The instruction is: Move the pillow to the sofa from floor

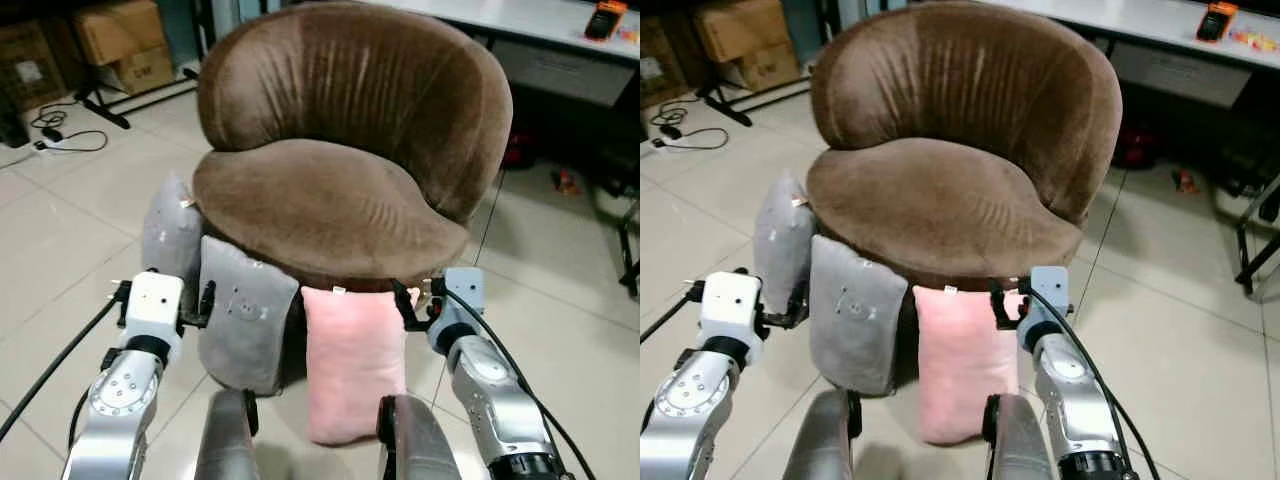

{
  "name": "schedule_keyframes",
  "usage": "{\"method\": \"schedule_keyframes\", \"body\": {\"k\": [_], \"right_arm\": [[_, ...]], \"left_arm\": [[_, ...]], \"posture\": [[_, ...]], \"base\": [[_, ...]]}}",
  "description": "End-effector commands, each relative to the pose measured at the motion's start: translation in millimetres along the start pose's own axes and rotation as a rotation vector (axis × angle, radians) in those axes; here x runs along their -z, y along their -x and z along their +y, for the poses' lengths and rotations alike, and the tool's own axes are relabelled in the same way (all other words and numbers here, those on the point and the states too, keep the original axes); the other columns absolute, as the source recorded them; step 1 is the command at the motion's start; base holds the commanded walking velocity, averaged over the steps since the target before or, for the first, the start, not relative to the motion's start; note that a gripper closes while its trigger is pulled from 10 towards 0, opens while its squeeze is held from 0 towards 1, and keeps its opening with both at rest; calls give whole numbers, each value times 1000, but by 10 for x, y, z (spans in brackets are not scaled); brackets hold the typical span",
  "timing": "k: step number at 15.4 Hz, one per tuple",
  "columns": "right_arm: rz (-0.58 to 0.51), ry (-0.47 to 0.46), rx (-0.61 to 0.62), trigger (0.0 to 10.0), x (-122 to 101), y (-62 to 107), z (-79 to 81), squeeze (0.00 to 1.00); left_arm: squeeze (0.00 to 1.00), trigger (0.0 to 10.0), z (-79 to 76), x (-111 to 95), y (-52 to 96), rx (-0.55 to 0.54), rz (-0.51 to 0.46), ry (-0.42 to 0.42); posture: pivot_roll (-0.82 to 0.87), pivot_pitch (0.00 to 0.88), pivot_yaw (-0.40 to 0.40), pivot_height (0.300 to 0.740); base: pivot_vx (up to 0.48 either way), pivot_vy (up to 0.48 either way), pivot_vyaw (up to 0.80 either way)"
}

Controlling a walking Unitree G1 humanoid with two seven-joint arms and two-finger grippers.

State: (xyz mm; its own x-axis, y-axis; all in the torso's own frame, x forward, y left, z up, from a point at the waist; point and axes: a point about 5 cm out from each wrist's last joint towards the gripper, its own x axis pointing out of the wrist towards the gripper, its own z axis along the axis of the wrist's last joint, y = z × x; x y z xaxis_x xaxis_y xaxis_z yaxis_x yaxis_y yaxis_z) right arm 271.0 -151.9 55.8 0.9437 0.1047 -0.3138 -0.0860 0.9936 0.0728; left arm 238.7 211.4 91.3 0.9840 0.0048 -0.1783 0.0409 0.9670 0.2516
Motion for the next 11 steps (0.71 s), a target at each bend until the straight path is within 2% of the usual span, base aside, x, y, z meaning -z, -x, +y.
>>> {"method": "schedule_keyframes", "body": {"k": [1,8,11], "right_arm": [[-13,3,13,10000,-40,-13,-8,0],[-7,18,16,10000,-32,-25,-16,0],[18,27,6,10000,6,-32,-11,0]], "left_arm": [[0,10000,3,-34,-3,2,-15,-8],[0,10000,4,-31,-9,5,-13,-16],[0,10000,-6,-16,-10,5,-5,-28]], "posture": [[55,0,-40,571],[56,0,-39,571],[57,0,-38,571]], "base": [[334,0,0],[320,0,0],[82,0,0]]}}
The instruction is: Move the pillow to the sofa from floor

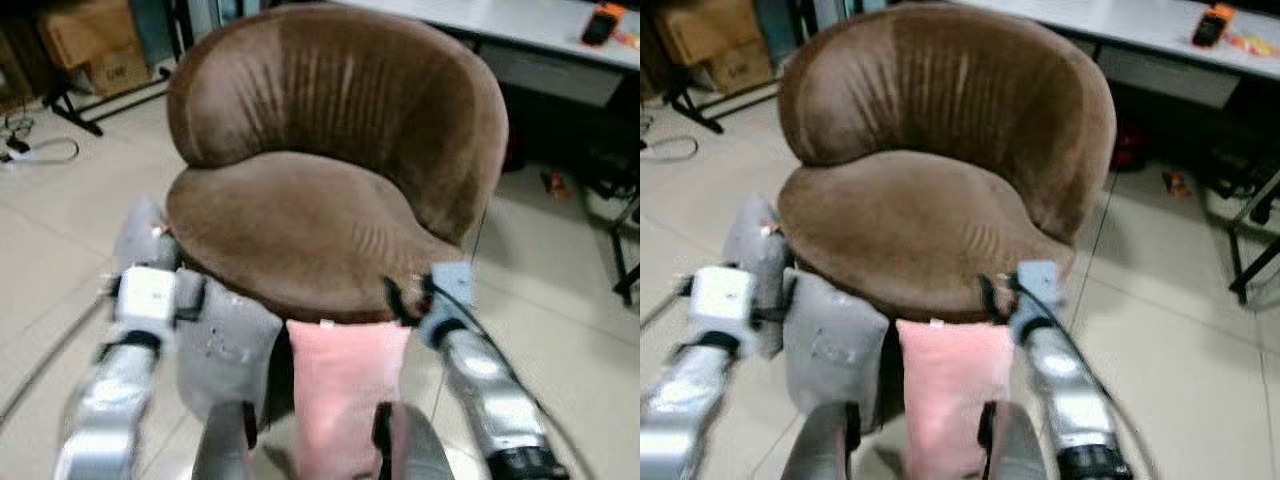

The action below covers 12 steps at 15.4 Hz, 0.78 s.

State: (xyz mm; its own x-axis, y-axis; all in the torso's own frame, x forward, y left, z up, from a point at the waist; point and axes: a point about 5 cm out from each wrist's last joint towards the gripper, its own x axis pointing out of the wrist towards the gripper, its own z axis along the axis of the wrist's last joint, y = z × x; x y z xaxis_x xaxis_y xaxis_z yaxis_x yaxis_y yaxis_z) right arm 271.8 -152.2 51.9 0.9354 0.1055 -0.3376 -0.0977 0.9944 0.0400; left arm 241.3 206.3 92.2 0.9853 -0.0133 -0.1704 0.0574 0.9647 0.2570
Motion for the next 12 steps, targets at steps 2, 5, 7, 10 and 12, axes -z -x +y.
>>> {"method": "schedule_keyframes", "body": {"k": [2,5,7,10,12], "right_arm": [[-10,-38,-3,10000,-29,-14,-10,0],[-19,-81,-19,10000,-44,-20,3,0],[-19,-79,-26,10000,-36,-23,11,0],[-38,-94,-52,10000,-60,-37,59,0],[-41,-76,-57,10000,-79,-68,80,0]], "left_arm": [[0,10000,30,17,15,0,10,-31],[0,10000,40,17,6,4,8,-39],[0,10000,38,13,1,10,8,-45],[0,10000,50,8,0,6,6,-46],[0,10000,61,-15,4,-5,-14,-1]], "posture": [[58,0,-35,571],[58,0,-29,546],[60,0,-28,516],[67,0,-30,461],[68,0,-31,456]], "base": [[0,0,0],[0,0,0],[0,0,0],[0,0,0],[0,0,0]]}}
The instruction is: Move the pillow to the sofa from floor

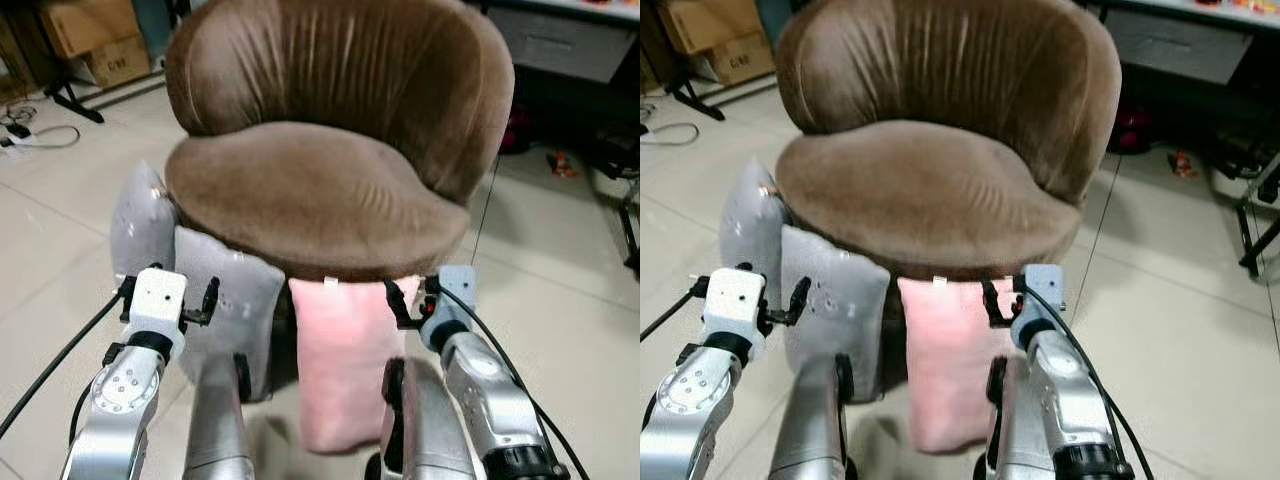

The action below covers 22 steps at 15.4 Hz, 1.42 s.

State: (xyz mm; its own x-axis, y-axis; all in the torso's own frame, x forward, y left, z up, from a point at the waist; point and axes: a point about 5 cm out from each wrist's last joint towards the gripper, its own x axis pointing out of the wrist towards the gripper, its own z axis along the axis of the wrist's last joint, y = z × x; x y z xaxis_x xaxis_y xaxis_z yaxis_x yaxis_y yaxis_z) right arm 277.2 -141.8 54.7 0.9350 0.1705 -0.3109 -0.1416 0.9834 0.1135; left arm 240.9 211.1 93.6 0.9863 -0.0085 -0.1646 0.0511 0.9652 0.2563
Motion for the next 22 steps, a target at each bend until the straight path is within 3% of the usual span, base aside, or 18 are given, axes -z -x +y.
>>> {"method": "schedule_keyframes", "body": {"k": [1,5,10,11,13,15,16,17,18,20,21,22], "right_arm": [[-11,57,-21,10000,-47,-27,11,0],[-26,42,-38,10000,-73,-41,35,0],[-32,35,-4,10000,-82,-85,1,0],[15,90,-17,10000,-52,-125,-61,1000],[98,150,-83,10000,-43,-256,-33,1000],[216,128,-13,10000,13,-473,-60,1000],[222,121,-6,10000,16,-485,-66,1000],[250,120,54,10000,-4,-561,-101,1000],[257,118,36,10000,5,-573,-83,1000],[281,73,77,10000,45,-598,-78,1000],[282,67,78,10000,56,-591,-90,71],[289,50,67,10000,96,-587,-69,0]], "left_arm": [[0,10000,14,-29,0,2,-18,15],[0,10000,50,-33,3,-1,-19,5],[0,10000,52,-12,-8,10,6,-45],[0,10000,52,-16,-27,45,10,-57],[0,10000,77,-38,-47,111,12,-72],[0,10000,48,-76,-18,272,7,-93],[0,10000,47,-75,-14,280,8,-97],[0,10000,59,-137,28,329,2,-103],[0,10000,55,-141,42,332,3,-116],[0,10000,-59,-268,219,410,-15,-149],[0,10000,-80,-284,259,416,-20,-152],[0,10000,-134,-323,362,448,-17,-139]], "posture": [[68,0,-31,456],[72,0,-36,456],[86,0,-32,456],[87,0,-23,456],[88,0,-29,456],[96,26,-46,456],[96,26,-46,456],[89,105,-45,456],[97,126,-43,456],[126,217,-53,456],[131,227,-54,456],[135,268,-54,456]], "base": [[0,0,0],[348,0,725],[0,0,0],[0,0,0],[0,0,0],[0,0,0],[0,0,0],[0,0,0],[0,0,0],[0,0,0],[0,0,0],[0,0,0]]}}
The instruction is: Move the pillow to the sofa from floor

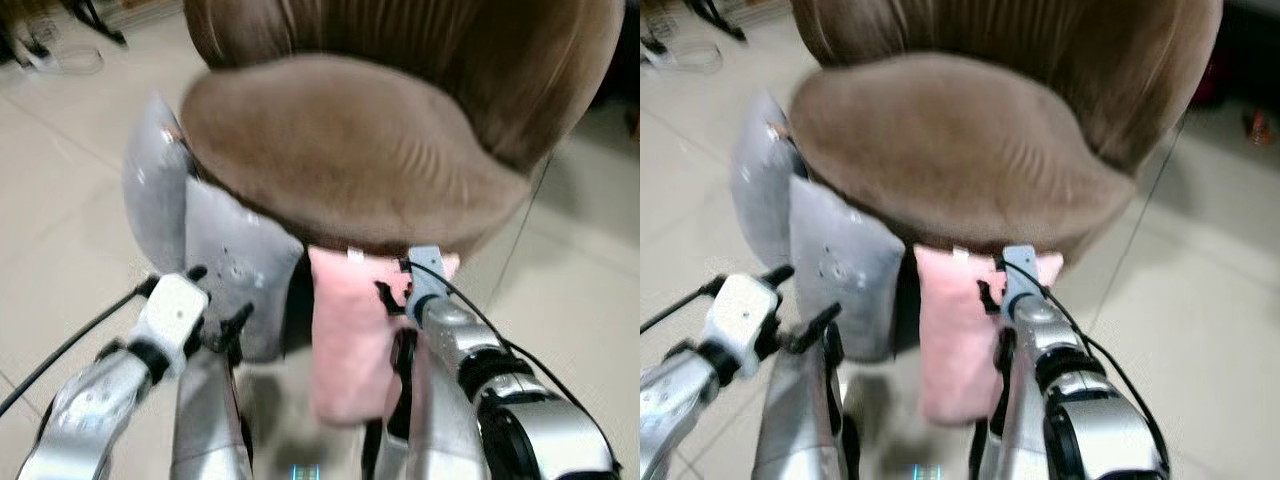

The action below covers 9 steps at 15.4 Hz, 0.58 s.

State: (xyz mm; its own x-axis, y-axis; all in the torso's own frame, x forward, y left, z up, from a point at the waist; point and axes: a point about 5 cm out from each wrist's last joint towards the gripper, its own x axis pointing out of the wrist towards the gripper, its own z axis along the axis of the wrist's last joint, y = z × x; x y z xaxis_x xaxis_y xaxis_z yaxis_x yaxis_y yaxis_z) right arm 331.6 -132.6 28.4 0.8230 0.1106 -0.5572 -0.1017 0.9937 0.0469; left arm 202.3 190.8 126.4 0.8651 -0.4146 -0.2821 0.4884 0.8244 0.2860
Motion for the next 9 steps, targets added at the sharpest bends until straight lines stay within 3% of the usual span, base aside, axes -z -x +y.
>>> {"method": "schedule_keyframes", "body": {"k": [1,3,5,6,7,9], "right_arm": [[-6,-57,9,10000,32,-2,19,0],[-61,-93,28,10000,-5,-9,93,0],[-88,-113,25,10000,-24,-14,202,0],[-134,-183,-11,10000,-68,-9,239,0],[-143,-187,-17,10000,-73,-7,239,0],[-202,-162,-84,10000,-81,25,180,0]], "left_arm": [[0,10000,-59,6,63,25,20,15],[0,10000,-101,-11,256,12,53,19],[0,10000,-68,5,311,-16,75,19],[0,10000,-76,15,273,-8,69,25],[0,10000,-73,21,251,-7,66,24],[0,10000,-18,21,12,-27,23,55]], "posture": [[142,309,-60,456],[165,352,-63,456],[165,336,-55,456],[142,291,-52,456],[142,291,-52,456],[70,199,-40,456]], "base": [[0,0,0],[0,0,0],[0,0,0],[0,0,0],[0,0,0],[0,0,0]]}}
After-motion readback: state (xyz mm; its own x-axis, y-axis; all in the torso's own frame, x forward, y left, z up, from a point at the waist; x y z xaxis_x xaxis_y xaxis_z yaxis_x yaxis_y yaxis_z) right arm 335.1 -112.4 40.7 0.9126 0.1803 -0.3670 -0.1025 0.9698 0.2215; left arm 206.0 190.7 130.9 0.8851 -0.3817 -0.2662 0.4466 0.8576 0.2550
